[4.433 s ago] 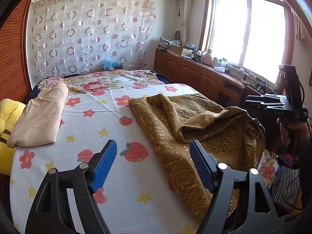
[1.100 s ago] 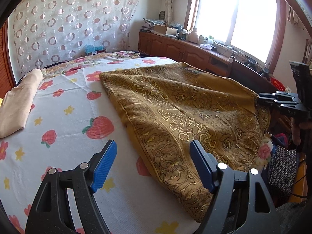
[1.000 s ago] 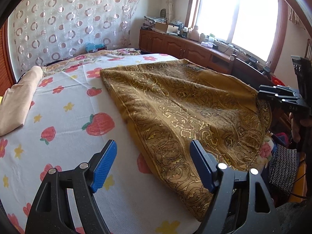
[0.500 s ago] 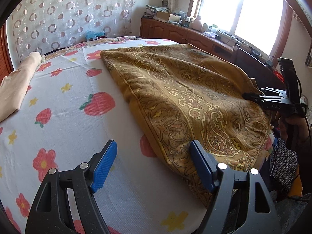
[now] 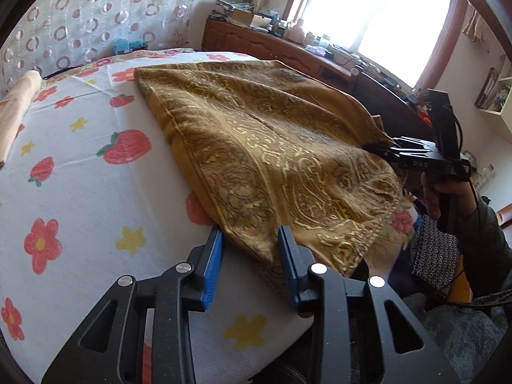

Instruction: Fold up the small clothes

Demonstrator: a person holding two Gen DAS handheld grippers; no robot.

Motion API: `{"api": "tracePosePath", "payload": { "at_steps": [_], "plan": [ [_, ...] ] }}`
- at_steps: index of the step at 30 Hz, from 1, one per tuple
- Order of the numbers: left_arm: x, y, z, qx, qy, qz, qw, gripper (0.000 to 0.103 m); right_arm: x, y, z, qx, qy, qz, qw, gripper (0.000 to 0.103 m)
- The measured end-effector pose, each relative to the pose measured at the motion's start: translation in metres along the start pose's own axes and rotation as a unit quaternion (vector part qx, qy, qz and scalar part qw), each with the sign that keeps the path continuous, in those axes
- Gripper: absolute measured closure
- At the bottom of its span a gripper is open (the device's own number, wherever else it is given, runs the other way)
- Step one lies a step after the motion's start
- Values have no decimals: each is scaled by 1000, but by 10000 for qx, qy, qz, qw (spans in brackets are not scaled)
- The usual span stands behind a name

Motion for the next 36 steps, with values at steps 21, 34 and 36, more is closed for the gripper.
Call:
{"api": "tracePosePath", "payload": {
  "at_steps": [21,34,36],
  "plan": [
    [30,-27,-38,435,259,398,9979,100,-9,7,0,-195,-309,12,9993,40],
    [15,-82,-56,1013,125,192,9946,100,-22,-32,-30,632,-1324,338,9886,95],
    [6,-102,-58,1133,12,197,9934,100,-22,-50,-36,836,-1450,434,9849,95]
  ]
}}
Point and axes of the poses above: each gripper's, at about its wrist camera, not at the fingertips, and z roughly the way its jaws point, x to its right, y to its underside, the point moved 10 cm from there along z, roughly the way its jaws point
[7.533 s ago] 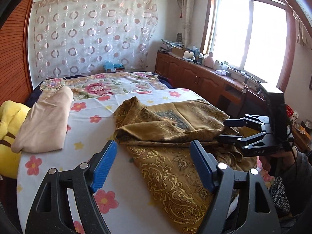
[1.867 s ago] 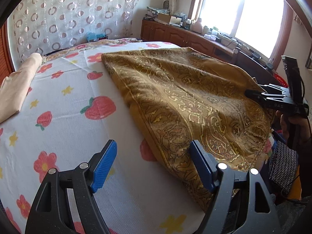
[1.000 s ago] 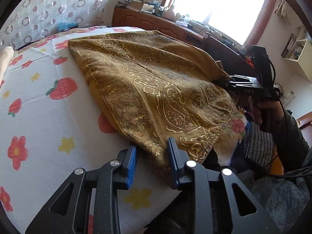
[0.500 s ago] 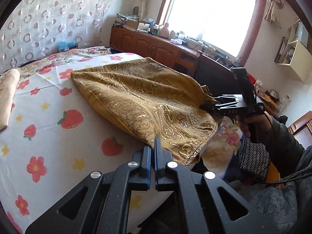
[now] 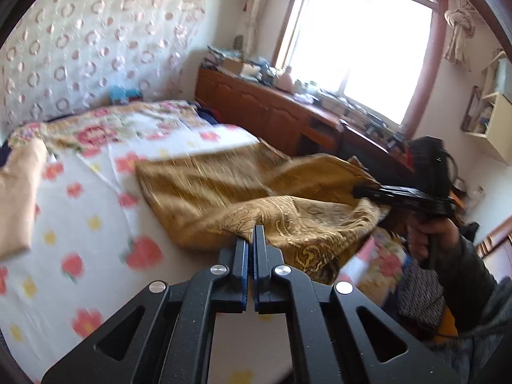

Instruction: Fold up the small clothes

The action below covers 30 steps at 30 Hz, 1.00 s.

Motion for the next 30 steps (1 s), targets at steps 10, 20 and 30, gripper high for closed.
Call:
{"api": "tracePosePath", "payload": {
  "at_steps": [10,20,30],
  "plan": [
    [-81,-60,52,48,-519,-476,9975,100,-3,-93,57,412,171,45,9990,95],
    [-134,-55,115,-406,-619,-939,9928,100,-5,-134,134,-42,810,-525,9953,64],
    [-141,-64,128,-513,-664,-860,9928,100,-31,-107,100,252,914,-1130,9891,58]
  ]
}}
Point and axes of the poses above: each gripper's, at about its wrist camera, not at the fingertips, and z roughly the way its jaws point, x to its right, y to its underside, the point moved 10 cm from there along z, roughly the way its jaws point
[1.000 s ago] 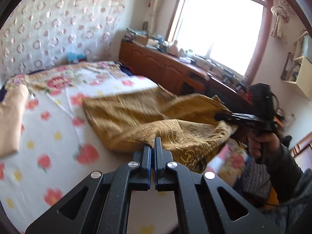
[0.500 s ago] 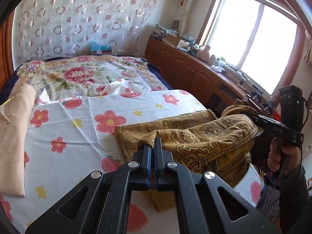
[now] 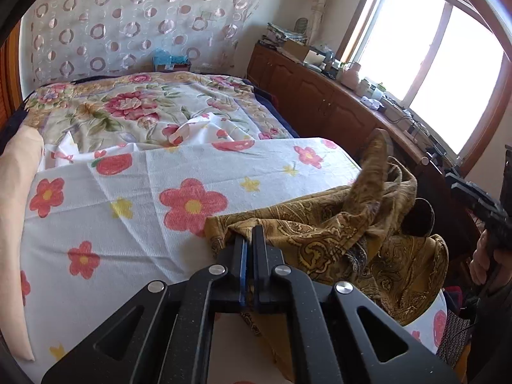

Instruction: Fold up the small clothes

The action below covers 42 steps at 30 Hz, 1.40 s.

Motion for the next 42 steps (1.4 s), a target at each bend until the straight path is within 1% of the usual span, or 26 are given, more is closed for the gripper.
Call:
{"api": "tracePosePath", "payload": {
  "at_steps": [1,2,3,4,6,7,8,9,10,13,14,17,18,21,22,25,30,31,33,35,37,39,42],
  "plan": [
    [2,-2,-3,34,17,65,10000,100,-7,8,0,-64,-56,-58,9999,58],
    [6,-3,-9,91,46,169,9998,97,-14,16,0,-152,-101,-118,9998,57],
    [9,-5,-13,125,46,235,9996,89,-21,24,-1,-236,-134,-193,9994,57],
    [12,-7,-18,179,-10,328,9993,83,-27,31,-3,-294,-141,-262,9991,58],
    [14,-11,-35,391,-179,514,9977,63,-40,44,-3,-394,-170,-348,9985,57],
    [14,-12,-42,465,-196,556,9972,60,-47,51,-3,-440,-185,-382,9981,57],
    [14,-13,-48,520,-231,578,9967,46,-54,57,-4,-492,-185,-447,9976,57],
    [14,-13,-54,580,-259,589,9962,27,-61,63,-6,-548,-172,-548,9968,57],
    [14,-14,-60,650,-280,600,9957,22,-70,70,-5,-609,-158,-626,9961,57],
    [16,-10,-73,727,-343,711,9942,21,-88,82,-1,-772,-216,-703,9943,57],
    [15,-9,-74,754,-370,721,9939,21,-91,85,-1,-811,-146,-699,9941,57],
    [17,2,-80,769,-354,735,9937,21,-88,82,-11,-752,124,-517,9958,57],
    [18,6,-82,778,-342,735,9937,21,-83,79,-12,-717,168,-419,9964,56],
    [20,16,-80,775,-281,727,9939,21,-75,88,-17,-743,219,-119,9969,56],
    [21,18,-78,749,-256,728,9942,21,-67,95,-18,-777,210,-63,9967,56],
    [21,26,-71,649,-201,752,9948,21,-66,112,-12,-947,65,223,9952,56],
    [19,33,-67,561,-180,743,9955,21,-71,119,15,-1092,-312,585,9918,57],
    [18,35,-68,550,-198,733,9956,21,-70,116,20,-1101,-384,635,9912,61],
    [14,34,-69,550,-236,705,9957,21,-73,100,26,-964,-689,694,9905,87],
    [10,33,-69,550,-273,670,9959,21,-69,79,24,-698,-776,613,9926,99],
    [8,32,-69,545,-293,636,9961,21,-59,52,20,-402,-868,601,9936,100],
    [6,31,-66,525,-310,613,9963,21,-41,25,20,-160,-850,676,9940,101],
    [7,29,-59,465,-323,619,9965,21,-7,-9,29,84,-876,1063,9904,101]
  ]
}}
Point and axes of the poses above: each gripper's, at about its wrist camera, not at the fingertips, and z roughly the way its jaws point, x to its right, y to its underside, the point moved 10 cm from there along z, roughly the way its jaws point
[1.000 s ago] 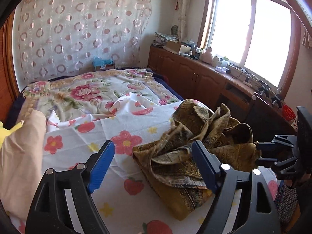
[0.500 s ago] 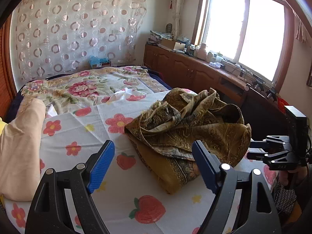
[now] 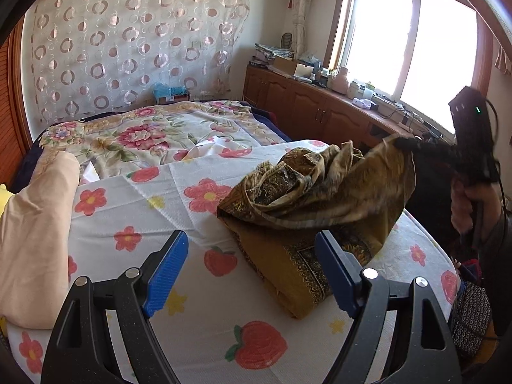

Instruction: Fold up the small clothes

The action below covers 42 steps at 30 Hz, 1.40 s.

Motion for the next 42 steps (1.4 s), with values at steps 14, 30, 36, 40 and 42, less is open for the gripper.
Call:
{"api": "tracePosePath", "payload": {
  "at_steps": [14,30,36,40,42],
  "plan": [
    [-6,-17,78,-569,-68,143,9983,21,38,-37,50,-228,452,351,9981,54],
    [-66,-32,116,-676,-529,-551,9948,21,6,15,35,-542,1172,-1119,9853,40],
    [-51,-29,95,-644,-309,-476,9963,21,32,14,79,-1171,1285,-589,9830,40],
    [-34,-14,94,-854,18,-478,9952,21,36,17,94,-1430,1097,-464,9825,39],
    [-27,-6,98,-975,182,-522,9937,21,42,14,95,-1473,978,-320,9837,39]
  ]
}}
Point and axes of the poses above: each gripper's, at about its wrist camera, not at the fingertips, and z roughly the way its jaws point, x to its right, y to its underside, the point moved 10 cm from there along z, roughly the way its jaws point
